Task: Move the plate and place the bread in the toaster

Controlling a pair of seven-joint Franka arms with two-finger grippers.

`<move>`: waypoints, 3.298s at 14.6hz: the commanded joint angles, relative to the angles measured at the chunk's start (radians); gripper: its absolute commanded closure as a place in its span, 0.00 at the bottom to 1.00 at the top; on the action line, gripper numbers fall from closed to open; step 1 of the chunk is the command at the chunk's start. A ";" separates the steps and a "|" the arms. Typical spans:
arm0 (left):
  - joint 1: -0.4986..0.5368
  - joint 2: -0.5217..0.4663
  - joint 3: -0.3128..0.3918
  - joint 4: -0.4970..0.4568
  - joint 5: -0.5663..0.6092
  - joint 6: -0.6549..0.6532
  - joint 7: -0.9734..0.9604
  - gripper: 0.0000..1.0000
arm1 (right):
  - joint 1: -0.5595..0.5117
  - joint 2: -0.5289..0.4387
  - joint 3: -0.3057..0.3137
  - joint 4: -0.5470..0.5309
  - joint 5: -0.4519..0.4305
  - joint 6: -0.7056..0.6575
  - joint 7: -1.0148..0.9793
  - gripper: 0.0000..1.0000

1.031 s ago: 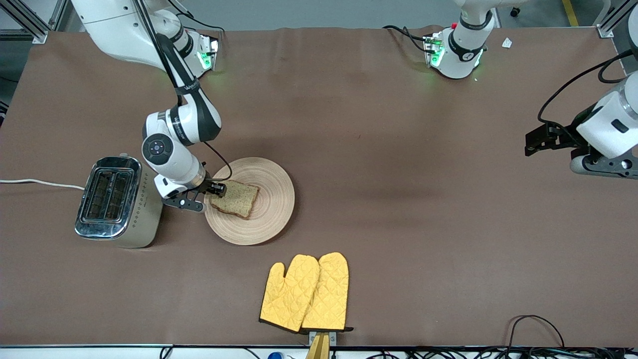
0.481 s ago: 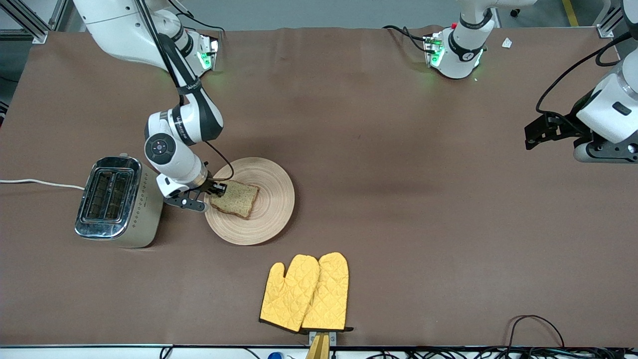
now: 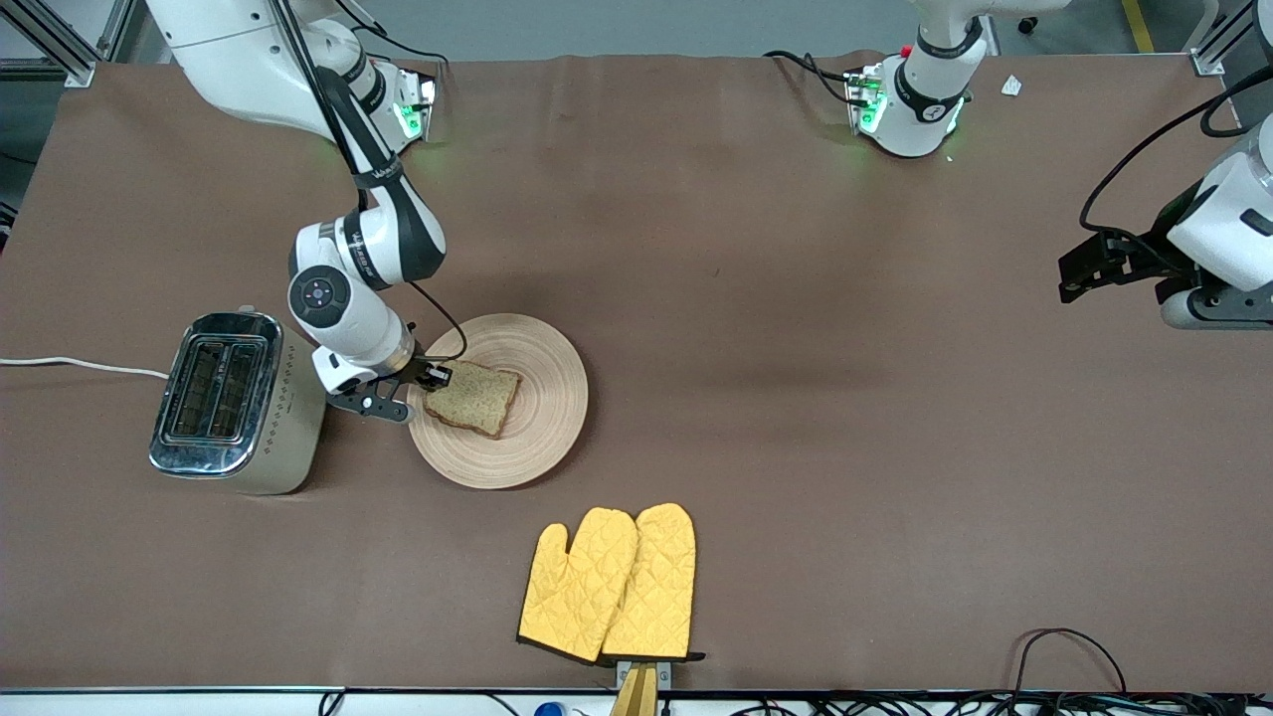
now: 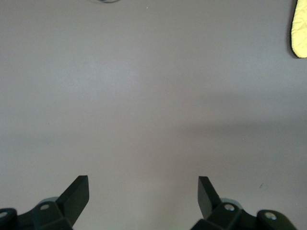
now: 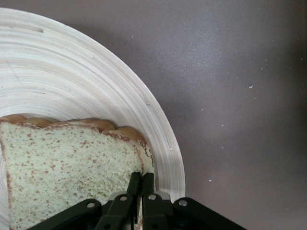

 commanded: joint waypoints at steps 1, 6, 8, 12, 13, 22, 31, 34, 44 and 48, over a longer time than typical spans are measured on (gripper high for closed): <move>0.000 -0.006 -0.009 -0.009 0.001 0.038 -0.011 0.00 | 0.012 -0.008 -0.005 -0.011 0.011 0.010 0.015 0.96; 0.010 0.003 -0.009 -0.003 0.015 0.061 0.006 0.00 | 0.012 -0.009 -0.005 -0.008 0.011 -0.003 0.013 1.00; 0.007 0.004 -0.004 -0.003 0.017 0.063 -0.007 0.00 | 0.012 -0.020 -0.005 -0.005 0.011 -0.015 0.010 1.00; 0.013 0.003 0.000 0.000 0.012 0.061 -0.005 0.00 | 0.012 -0.037 -0.007 0.098 -0.001 -0.195 0.009 1.00; 0.013 0.004 0.000 0.000 0.014 0.063 0.006 0.00 | 0.012 -0.052 -0.008 0.106 -0.004 -0.216 0.002 1.00; 0.014 0.003 0.002 0.000 0.004 0.063 -0.002 0.00 | 0.010 -0.123 -0.008 0.353 -0.206 -0.639 -0.005 1.00; 0.019 0.000 0.000 0.000 0.003 0.063 -0.010 0.00 | 0.007 -0.117 -0.007 0.534 -0.470 -1.030 -0.082 1.00; 0.019 0.001 0.000 0.000 0.004 0.063 -0.010 0.00 | 0.010 -0.115 -0.007 0.540 -0.551 -1.084 -0.085 1.00; 0.022 0.006 -0.001 0.000 0.001 0.065 -0.010 0.00 | 0.019 -0.112 -0.005 0.534 -0.760 -1.090 -0.204 1.00; 0.025 0.026 -0.003 0.000 -0.012 0.097 -0.011 0.00 | 0.009 -0.109 -0.005 0.529 -0.785 -1.063 -0.214 1.00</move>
